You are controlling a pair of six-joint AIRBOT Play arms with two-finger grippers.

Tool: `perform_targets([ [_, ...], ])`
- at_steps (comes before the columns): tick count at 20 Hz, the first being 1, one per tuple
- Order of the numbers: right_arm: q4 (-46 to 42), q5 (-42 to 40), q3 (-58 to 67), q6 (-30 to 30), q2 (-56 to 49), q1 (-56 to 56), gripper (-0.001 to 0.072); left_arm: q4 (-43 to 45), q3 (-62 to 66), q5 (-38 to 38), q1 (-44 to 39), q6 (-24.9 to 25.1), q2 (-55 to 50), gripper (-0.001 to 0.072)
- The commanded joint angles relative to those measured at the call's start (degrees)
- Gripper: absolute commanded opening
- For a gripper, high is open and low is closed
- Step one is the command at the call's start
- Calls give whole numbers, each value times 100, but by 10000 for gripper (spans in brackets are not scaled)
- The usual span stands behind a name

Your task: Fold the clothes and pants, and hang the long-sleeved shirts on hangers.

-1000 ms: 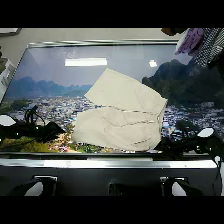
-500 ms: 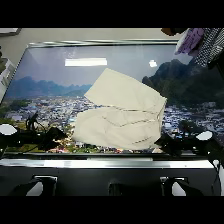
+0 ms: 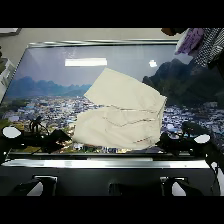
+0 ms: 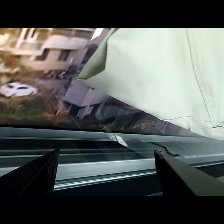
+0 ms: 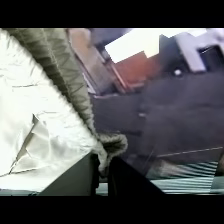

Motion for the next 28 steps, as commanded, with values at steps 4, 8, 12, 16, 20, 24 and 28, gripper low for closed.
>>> perform_targets([
  [4, -55, 129, -2, 72, 275, 2, 66, -31, -293, 1252, -1274, -1110, 63, 706],
  [8, -55, 308, -2, 120, 514, 2, 66, 31, -396, 1985, -2006, -1818, 42, 680],
  [12, -52, 352, -2, 168, 586, 2, 66, 306, -396, 2428, -2288, -2350, -68, 677],
  [16, -50, 376, -2, 175, 586, 2, 66, 601, -396, 2490, -2284, -2542, -175, 676],
  [20, -13, 380, -2, 175, 586, 2, 66, 634, -396, 2986, -2286, -2559, -358, 675],
  [24, 7, 378, -2, 175, 586, 2, 63, 437, -393, 3178, -2286, -2555, -767, 548],
  [28, 70, 466, 2, 151, 586, 2, 32, 420, -343, 3110, -2271, -2509, -778, 10],
])
